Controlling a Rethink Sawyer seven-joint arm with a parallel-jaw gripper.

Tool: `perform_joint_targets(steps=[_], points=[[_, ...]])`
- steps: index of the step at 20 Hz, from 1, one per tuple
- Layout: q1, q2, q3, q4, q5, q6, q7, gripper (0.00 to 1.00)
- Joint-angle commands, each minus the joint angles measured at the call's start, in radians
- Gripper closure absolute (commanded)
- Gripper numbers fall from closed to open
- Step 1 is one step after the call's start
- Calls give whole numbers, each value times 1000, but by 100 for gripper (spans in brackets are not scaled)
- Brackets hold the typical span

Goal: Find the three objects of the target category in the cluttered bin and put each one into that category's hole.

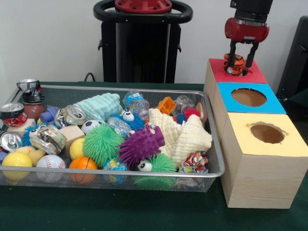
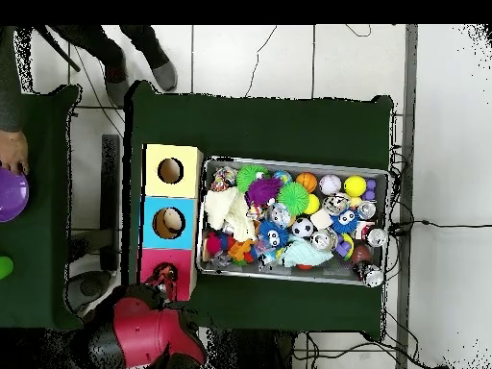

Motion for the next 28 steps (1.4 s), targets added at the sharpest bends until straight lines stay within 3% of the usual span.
perform_joint_targets(steps=[1,11,16,22,28], points=[[-1,-39,157,103,44,-10,229,0],[-30,-20,163,114,39,-23,222,0],[-142,-10,218,137,8,-60,183,0],[-288,50,278,126,-54,-145,145,0],[-404,35,299,106,-107,-86,83,0]])
